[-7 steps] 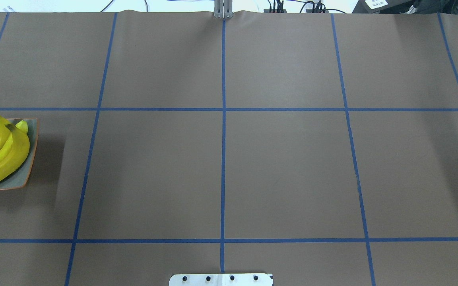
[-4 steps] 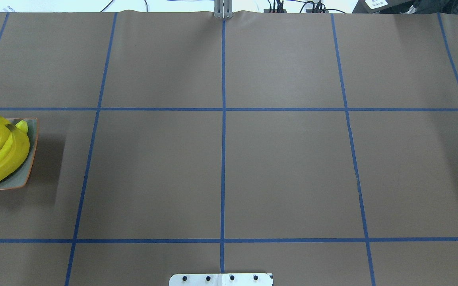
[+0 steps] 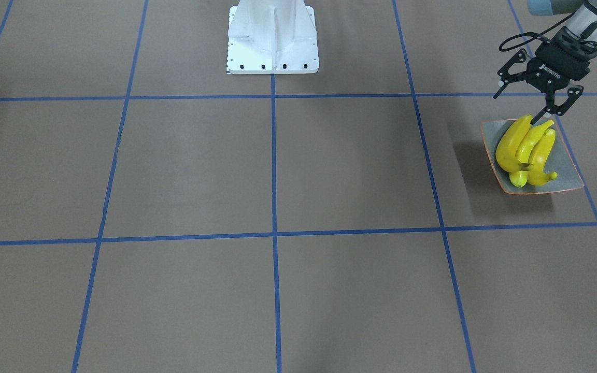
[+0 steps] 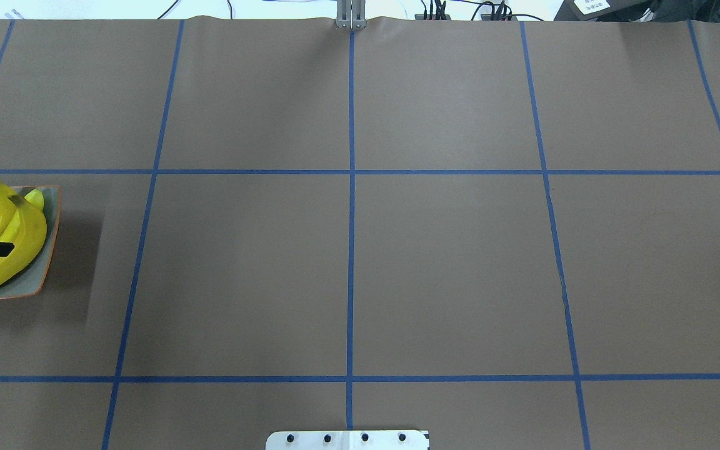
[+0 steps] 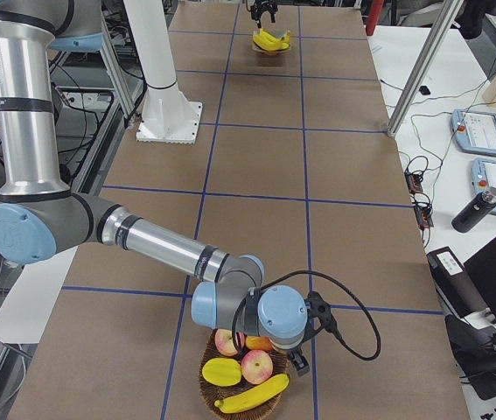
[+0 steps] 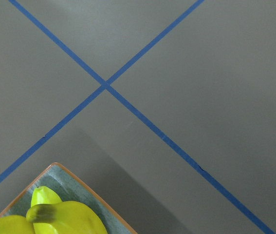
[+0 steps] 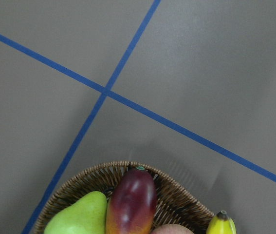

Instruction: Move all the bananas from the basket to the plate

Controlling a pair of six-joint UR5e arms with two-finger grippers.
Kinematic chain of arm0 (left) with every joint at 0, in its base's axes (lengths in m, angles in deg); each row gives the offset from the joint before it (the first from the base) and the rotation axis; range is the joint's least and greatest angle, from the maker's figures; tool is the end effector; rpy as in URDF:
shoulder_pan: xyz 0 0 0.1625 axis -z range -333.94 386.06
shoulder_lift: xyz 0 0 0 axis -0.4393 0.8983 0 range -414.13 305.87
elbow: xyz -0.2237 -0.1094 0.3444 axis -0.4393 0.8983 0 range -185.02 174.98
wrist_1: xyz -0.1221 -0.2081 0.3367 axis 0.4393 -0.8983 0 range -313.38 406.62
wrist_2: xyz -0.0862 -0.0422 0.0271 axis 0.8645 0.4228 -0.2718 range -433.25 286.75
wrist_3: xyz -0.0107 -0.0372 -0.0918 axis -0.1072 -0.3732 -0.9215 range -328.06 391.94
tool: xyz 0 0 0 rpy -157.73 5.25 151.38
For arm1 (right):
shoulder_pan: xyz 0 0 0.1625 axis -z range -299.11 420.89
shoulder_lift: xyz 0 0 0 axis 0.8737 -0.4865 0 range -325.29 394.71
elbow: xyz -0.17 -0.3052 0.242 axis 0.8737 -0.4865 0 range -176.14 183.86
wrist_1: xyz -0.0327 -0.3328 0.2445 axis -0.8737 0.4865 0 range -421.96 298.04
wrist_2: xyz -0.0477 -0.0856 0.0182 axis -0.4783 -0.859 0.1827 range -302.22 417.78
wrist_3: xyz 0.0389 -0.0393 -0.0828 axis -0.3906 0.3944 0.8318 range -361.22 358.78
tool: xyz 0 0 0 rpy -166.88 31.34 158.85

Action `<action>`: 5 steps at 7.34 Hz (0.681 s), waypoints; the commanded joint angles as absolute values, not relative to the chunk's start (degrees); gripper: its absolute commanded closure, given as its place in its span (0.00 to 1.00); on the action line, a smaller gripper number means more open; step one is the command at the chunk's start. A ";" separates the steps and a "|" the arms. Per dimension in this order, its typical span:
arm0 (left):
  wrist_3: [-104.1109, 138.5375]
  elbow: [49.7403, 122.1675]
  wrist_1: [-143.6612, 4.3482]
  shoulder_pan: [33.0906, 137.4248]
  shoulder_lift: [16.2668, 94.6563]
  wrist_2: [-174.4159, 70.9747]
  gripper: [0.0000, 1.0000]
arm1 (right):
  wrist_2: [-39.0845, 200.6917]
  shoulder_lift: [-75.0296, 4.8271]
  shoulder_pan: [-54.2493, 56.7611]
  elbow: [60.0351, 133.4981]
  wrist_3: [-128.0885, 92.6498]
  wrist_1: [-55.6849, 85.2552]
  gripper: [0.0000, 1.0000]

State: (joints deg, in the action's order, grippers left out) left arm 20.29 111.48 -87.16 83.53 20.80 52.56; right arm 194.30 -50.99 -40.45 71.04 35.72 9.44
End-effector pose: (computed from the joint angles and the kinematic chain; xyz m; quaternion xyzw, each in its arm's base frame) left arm 0.1503 -0.3752 0.4593 0.3061 0.4183 0.2928 0.8035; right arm 0.1588 -0.4817 0.7792 0.1621 -0.3601 -0.2038 0.8958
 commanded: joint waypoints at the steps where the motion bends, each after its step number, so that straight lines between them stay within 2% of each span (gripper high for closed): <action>1: 20.25 111.62 -87.23 83.54 20.84 52.52 0.00 | 193.75 -48.96 -40.54 61.35 31.68 1.86 0.01; 3: 20.25 111.70 -87.32 83.54 20.84 52.52 0.00 | 189.38 -49.32 -40.36 54.86 21.35 -11.01 0.03; 5: 20.25 111.79 -87.41 83.54 20.92 52.52 0.00 | 188.56 -49.23 -40.27 52.11 12.90 -15.11 0.05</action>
